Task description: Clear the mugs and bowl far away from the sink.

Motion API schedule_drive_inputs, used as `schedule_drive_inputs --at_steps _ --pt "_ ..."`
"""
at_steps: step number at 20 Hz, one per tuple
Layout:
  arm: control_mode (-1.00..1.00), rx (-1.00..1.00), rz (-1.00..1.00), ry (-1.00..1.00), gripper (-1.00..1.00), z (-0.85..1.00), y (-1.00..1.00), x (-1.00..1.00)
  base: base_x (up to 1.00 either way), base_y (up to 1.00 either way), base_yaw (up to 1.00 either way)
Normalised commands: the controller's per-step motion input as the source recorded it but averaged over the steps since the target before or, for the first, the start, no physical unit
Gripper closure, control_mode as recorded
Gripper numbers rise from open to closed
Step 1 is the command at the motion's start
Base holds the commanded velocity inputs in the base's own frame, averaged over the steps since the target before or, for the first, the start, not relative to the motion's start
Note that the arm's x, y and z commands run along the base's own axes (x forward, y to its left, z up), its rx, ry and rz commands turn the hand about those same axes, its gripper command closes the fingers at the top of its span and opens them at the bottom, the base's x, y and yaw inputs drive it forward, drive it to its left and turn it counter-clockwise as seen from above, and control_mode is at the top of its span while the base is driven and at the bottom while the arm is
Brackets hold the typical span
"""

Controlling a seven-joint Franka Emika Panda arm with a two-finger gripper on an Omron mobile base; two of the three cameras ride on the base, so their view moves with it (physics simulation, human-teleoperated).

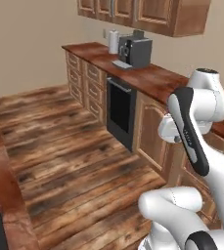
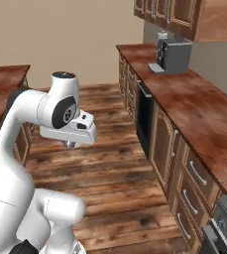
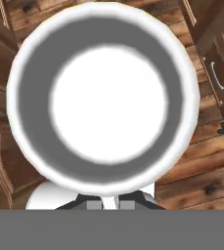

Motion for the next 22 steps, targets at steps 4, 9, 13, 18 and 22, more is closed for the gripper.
schedule_drive_inputs --at_steps 4,9,13,18,22 --pt "1.0 0.0 0.0 0.0 1.0 0.0 0.0 0.0 0.0 0.0 -1.0" --pt "1.0 0.0 0.0 0.0 1.0 0.0 0.0 0.0 0.17 0.2 -0.95" --pt "1.0 0.0 0.0 0.0 1.0 0.0 0.0 0.0 0.39 0.44 -0.9" --pt "1.0 0.0 0.0 0.0 1.0 0.0 0.0 0.0 0.29 0.34 -0.94" --pt "1.0 0.0 0.0 0.0 1.0 0.0 0.0 0.0 0.6 0.91 -0.63"
